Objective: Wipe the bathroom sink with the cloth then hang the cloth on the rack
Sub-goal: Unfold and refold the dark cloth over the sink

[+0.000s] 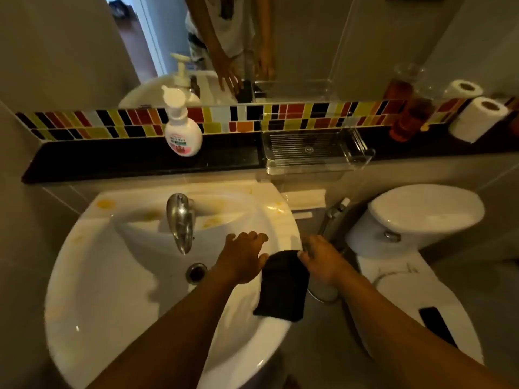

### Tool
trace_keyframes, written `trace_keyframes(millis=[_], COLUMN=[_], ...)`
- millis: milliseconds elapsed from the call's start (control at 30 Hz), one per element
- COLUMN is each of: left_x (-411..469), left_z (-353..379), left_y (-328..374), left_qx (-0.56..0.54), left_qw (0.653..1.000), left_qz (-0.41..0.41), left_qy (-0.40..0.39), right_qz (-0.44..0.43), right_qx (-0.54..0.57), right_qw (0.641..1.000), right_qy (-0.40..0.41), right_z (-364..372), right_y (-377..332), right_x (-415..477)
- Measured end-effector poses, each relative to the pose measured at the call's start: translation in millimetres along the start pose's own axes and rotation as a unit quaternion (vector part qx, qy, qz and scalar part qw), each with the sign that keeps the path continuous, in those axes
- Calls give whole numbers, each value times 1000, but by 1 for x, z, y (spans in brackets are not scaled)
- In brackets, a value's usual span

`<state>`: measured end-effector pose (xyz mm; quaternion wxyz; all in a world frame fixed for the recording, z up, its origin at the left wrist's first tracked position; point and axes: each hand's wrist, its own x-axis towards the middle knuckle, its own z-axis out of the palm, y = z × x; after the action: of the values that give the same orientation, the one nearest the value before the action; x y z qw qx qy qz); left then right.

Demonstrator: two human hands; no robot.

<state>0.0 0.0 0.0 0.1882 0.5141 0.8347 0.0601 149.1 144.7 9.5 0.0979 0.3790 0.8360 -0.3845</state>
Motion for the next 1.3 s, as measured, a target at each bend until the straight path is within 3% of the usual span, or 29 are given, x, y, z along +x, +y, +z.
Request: trace_keyframes(millis=[200, 500, 1000, 1133, 1300], left_x=[6, 18, 15, 16, 15], left_z=[31, 54, 47, 46, 39], left_y=[16, 33, 43, 42, 40], left_qx=[-44, -68, -55, -46, -25], left_qw=[998, 997, 998, 998, 1000], left_qz=[-8, -19, -37, -28, 0], left_qy=[-54, -9, 26, -14, 3], right_qz=[39, 52, -29, -20, -21], right_qx=[13, 112, 65, 89, 81], right_qw=[998, 992, 997, 995, 996], right_qy=[-41, -13, -6, -24, -6], right_z=[19, 27, 20, 22, 24], right_y=[35, 59, 58, 58, 55], right_x=[7, 15, 10, 8, 4])
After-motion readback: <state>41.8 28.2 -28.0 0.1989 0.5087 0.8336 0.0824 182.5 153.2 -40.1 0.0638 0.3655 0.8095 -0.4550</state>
